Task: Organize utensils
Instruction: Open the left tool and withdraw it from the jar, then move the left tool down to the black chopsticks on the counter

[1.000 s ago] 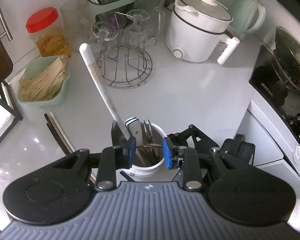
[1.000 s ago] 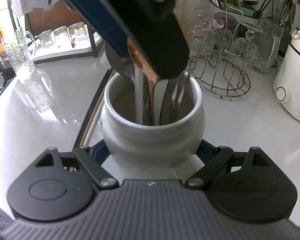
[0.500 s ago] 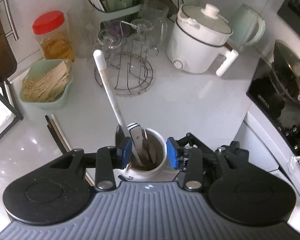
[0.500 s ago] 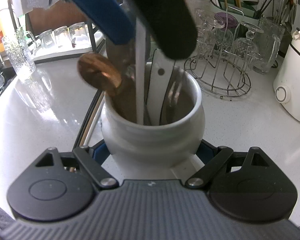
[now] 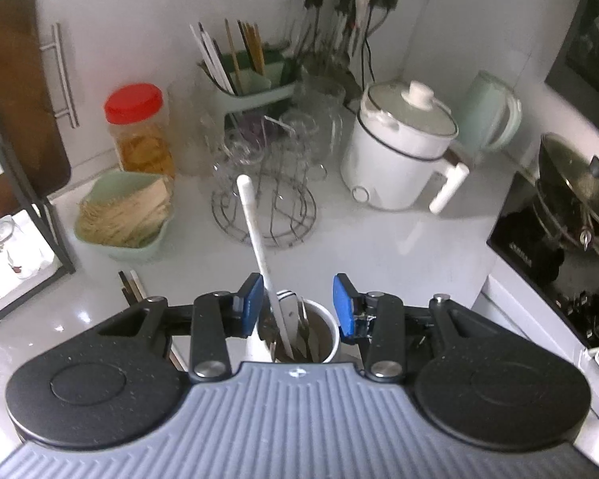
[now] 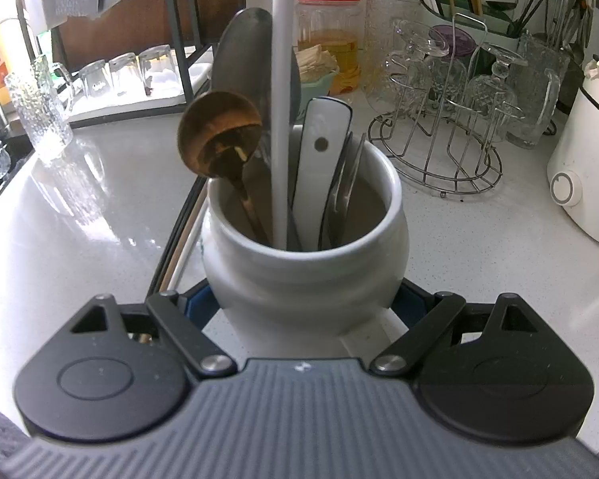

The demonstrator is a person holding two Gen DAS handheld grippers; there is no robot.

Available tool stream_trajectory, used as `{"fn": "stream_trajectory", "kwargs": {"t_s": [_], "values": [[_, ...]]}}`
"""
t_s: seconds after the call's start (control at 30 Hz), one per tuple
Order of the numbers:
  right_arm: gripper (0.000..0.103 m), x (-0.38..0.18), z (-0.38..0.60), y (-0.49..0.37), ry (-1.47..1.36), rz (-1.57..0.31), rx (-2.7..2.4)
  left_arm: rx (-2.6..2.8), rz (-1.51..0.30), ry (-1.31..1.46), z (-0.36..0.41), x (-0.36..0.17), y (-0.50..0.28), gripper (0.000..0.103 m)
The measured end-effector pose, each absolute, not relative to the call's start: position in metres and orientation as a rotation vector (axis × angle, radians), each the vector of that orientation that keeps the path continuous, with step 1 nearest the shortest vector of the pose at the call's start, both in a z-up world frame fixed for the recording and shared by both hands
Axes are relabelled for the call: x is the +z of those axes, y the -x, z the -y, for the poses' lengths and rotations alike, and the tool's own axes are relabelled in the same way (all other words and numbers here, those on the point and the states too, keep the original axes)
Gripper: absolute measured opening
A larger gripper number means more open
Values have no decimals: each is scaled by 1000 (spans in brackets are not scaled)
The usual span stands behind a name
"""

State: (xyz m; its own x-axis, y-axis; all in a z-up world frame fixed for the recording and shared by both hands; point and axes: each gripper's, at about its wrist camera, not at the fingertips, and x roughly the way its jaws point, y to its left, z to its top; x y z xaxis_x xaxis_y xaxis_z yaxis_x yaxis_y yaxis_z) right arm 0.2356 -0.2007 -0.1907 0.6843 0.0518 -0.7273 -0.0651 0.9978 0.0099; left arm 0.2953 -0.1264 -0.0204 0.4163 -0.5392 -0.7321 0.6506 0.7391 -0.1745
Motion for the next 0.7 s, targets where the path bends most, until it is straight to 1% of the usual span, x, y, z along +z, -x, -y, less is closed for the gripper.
{"fn": "stream_trajectory", "kwargs": {"t_s": [0.27,0.6,0.7], "values": [[91,-191,199,-236,13,-808,63,-683,-795,-84,93,-14,-286,44],[91,-191,203,-235,-4,-809,55,-600,-820,-2,47,-41,-279,44],[91,-191,203,-235,-5,-811,56,-565,-851,34,36,-55,-281,44]]}}
